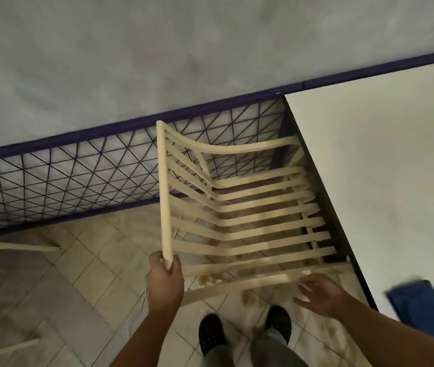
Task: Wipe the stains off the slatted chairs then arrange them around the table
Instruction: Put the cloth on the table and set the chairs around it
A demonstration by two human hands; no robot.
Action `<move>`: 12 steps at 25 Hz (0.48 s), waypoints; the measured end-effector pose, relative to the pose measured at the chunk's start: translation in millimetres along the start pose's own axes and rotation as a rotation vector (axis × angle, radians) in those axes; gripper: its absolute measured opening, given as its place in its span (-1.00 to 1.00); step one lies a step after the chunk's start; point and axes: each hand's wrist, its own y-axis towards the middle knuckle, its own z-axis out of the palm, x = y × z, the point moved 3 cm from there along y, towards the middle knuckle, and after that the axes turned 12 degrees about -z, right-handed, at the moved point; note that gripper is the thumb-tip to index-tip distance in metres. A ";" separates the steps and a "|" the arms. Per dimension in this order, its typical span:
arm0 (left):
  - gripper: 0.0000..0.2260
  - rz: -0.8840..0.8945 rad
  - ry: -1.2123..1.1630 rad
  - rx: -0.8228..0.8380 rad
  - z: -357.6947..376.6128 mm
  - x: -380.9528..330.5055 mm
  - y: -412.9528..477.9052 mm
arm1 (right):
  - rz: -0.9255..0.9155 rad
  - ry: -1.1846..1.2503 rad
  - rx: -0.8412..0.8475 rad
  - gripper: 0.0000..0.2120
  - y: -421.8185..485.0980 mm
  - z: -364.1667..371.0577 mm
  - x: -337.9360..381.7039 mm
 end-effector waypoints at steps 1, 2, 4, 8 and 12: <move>-0.82 0.011 0.006 -0.001 -2.3 -2.5 8.5 | -0.005 0.005 -0.006 -0.88 0.7 7.8 4.6; -0.82 0.025 0.020 -0.008 -4.4 -4.7 16.4 | -0.005 0.011 -0.005 -0.90 1.5 16.0 8.7; -0.81 0.050 0.056 -0.022 -7.5 -9.3 29.3 | 0.005 0.025 -0.020 -0.89 5.6 27.8 15.4; -0.82 0.089 0.127 -0.041 -6.7 -14.9 42.3 | 0.018 0.057 -0.123 -0.70 21.5 37.8 28.1; -0.83 0.092 0.161 -0.051 -3.8 -15.7 48.2 | 0.030 0.097 -0.191 -0.83 32.0 41.6 30.8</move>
